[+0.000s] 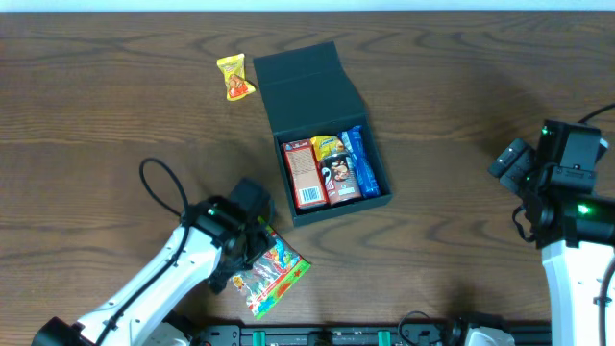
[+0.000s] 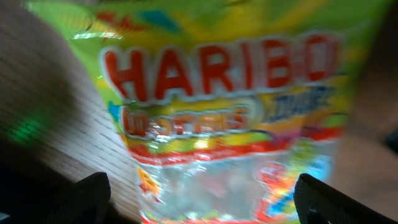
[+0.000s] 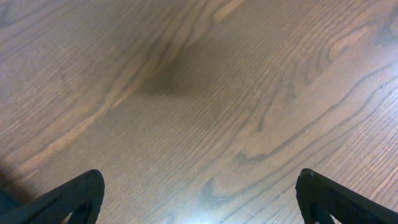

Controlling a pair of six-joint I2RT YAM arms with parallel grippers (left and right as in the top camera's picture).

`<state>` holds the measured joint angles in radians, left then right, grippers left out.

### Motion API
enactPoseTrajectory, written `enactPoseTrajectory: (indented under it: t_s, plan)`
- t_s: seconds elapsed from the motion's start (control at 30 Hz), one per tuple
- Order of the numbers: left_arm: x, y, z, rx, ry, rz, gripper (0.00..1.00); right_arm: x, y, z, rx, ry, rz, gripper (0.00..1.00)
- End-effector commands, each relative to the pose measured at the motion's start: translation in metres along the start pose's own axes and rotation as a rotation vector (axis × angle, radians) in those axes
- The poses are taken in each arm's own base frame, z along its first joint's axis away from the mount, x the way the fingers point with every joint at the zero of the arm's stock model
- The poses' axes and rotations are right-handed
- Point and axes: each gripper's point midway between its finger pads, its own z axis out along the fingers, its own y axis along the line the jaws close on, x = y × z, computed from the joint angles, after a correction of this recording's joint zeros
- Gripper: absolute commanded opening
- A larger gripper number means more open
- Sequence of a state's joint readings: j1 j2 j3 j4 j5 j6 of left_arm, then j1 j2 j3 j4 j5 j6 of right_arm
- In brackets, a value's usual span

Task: Pack container
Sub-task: 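Move the left gripper down to the Haribo Worms bag, then grasp the Haribo bag with the left gripper and lift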

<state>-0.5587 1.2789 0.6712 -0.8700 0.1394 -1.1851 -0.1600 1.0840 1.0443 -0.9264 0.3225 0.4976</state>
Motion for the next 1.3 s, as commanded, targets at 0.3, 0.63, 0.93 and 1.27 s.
enactPoseTrajectory:
  t_s: [0.3,0.63,0.93,1.27]
  plan:
    - [0.010,-0.001,0.029,0.046,-0.045,0.009,0.95,-0.002,-0.006,0.001,0.023,-0.007,0.026,0.99]
    - [0.008,-0.005,0.029,0.060,-0.059,-0.006,0.95,-0.002,-0.006,0.001,0.023,-0.007,0.026,0.99]
    - [0.001,-0.014,0.042,0.052,-0.082,-0.019,0.96,-0.002,-0.006,0.001,0.023,-0.007,0.026,0.99]
    - [-0.002,-0.009,0.050,0.008,-0.092,0.037,0.41,-0.002,-0.006,0.001,0.023,-0.007,0.026,0.99]
